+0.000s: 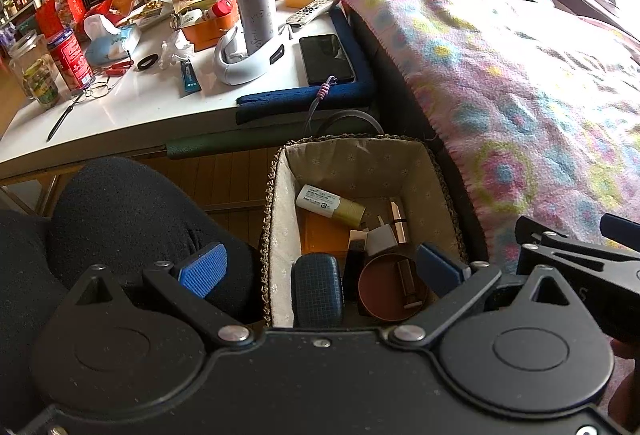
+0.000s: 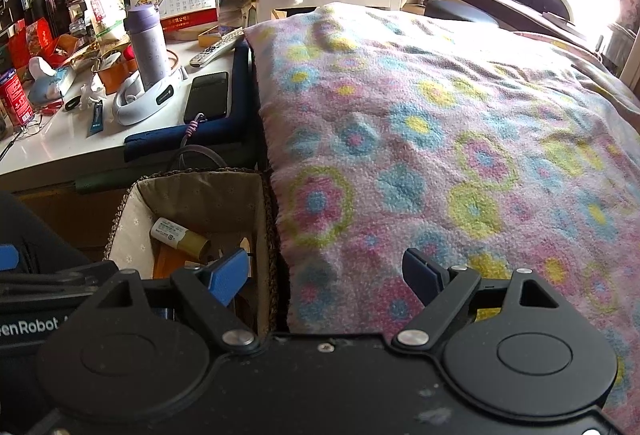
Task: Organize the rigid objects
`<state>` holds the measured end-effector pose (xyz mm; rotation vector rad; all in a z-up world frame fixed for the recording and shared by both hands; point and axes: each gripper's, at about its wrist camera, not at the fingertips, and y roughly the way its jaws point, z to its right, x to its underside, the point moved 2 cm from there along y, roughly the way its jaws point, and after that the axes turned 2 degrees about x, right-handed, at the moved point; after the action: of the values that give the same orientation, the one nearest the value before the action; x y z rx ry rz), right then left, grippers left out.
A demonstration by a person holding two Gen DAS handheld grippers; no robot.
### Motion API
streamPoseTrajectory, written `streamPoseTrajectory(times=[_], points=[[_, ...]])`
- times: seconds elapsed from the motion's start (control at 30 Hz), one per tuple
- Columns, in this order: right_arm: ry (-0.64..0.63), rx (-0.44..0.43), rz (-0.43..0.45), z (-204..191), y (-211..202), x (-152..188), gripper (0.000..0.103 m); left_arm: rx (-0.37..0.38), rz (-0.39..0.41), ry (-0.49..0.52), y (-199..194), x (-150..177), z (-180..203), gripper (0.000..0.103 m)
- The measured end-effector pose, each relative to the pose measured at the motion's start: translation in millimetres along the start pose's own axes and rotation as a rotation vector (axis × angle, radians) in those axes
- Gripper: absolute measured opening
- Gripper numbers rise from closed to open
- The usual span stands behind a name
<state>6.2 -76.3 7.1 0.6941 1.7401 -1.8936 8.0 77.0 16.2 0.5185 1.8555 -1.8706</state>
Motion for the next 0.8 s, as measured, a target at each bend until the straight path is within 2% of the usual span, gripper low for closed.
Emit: streamPoseTrajectory(times=[0.8], points=[[-0.006,-0.001,-0.007,-0.7,2.2,3.6,0.084,0.002,-0.005,-0.004,1.5,1.7,-1.5,0.098]])
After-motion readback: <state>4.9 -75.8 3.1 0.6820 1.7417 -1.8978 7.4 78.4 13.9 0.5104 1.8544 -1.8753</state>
